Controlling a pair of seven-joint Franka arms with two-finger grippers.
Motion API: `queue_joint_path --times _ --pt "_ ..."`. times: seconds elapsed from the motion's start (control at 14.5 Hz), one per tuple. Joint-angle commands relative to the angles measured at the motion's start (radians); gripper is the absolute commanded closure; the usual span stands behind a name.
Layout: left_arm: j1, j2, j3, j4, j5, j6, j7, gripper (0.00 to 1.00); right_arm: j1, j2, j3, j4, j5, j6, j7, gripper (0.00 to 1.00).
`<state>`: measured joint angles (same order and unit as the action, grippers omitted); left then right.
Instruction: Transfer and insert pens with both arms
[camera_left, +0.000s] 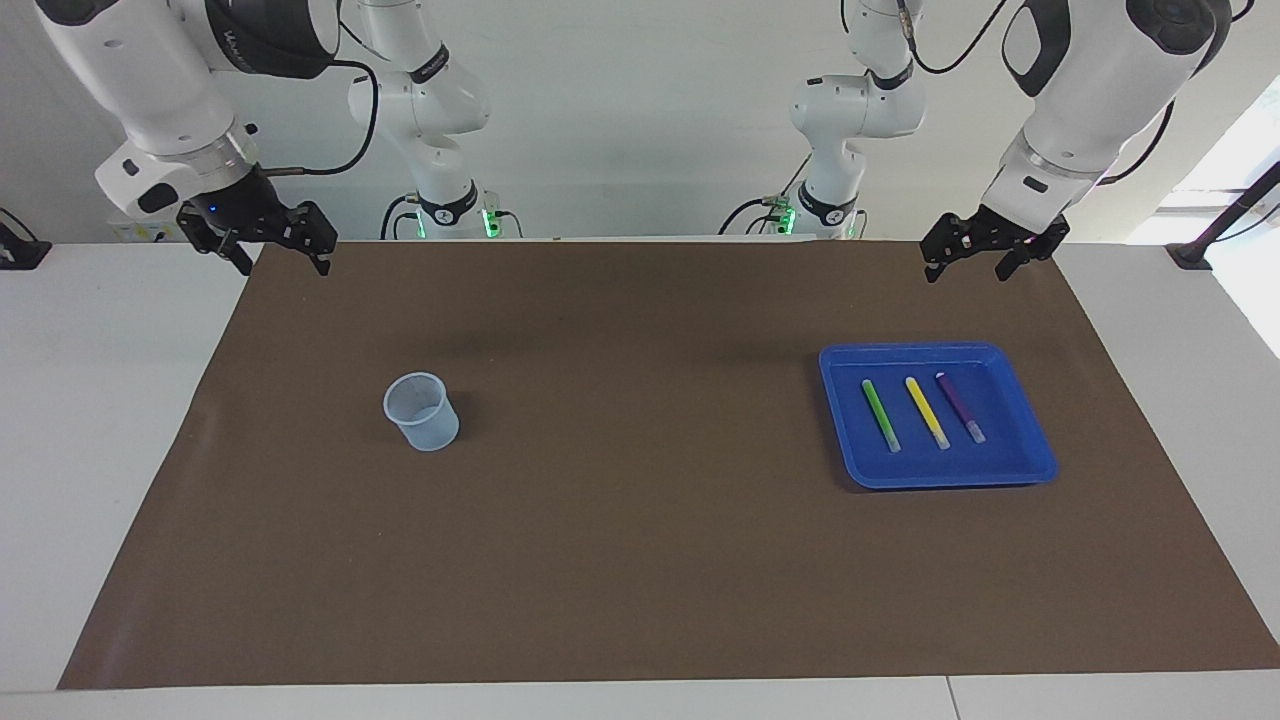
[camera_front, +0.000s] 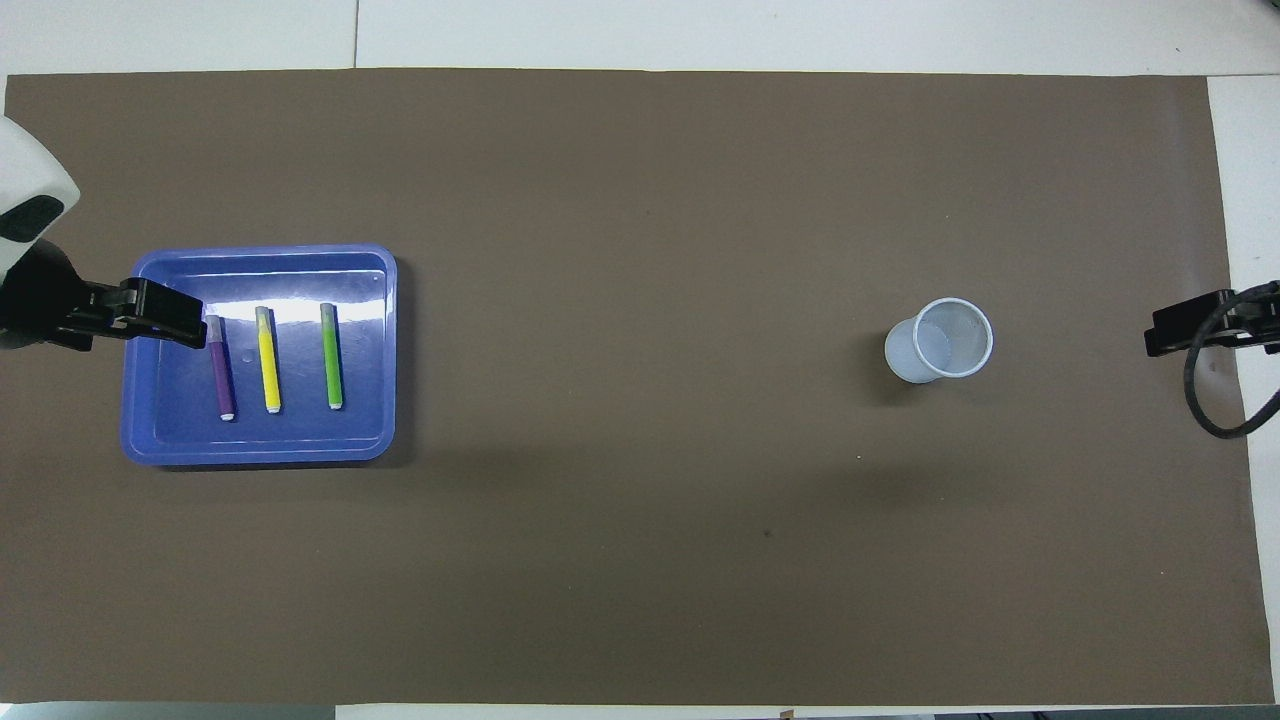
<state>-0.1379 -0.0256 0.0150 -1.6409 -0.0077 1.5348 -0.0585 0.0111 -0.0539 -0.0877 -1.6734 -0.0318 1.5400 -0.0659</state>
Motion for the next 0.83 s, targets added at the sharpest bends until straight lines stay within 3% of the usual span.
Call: queue_joint_path --times 0.0,0.76 --pt "-0.008 -0.01 0.003 0.001 0.017 0.004 0.002 0.0 -0.003 -0.015 0.002 -0.012 0.0 0.0 -0.023 0.0" --pt "-0.003 -0.011 0.003 -0.003 0.011 0.004 -0.014 0.0 -0.003 -0.017 0.002 -0.012 0.0 0.0 -0.023 0.0"
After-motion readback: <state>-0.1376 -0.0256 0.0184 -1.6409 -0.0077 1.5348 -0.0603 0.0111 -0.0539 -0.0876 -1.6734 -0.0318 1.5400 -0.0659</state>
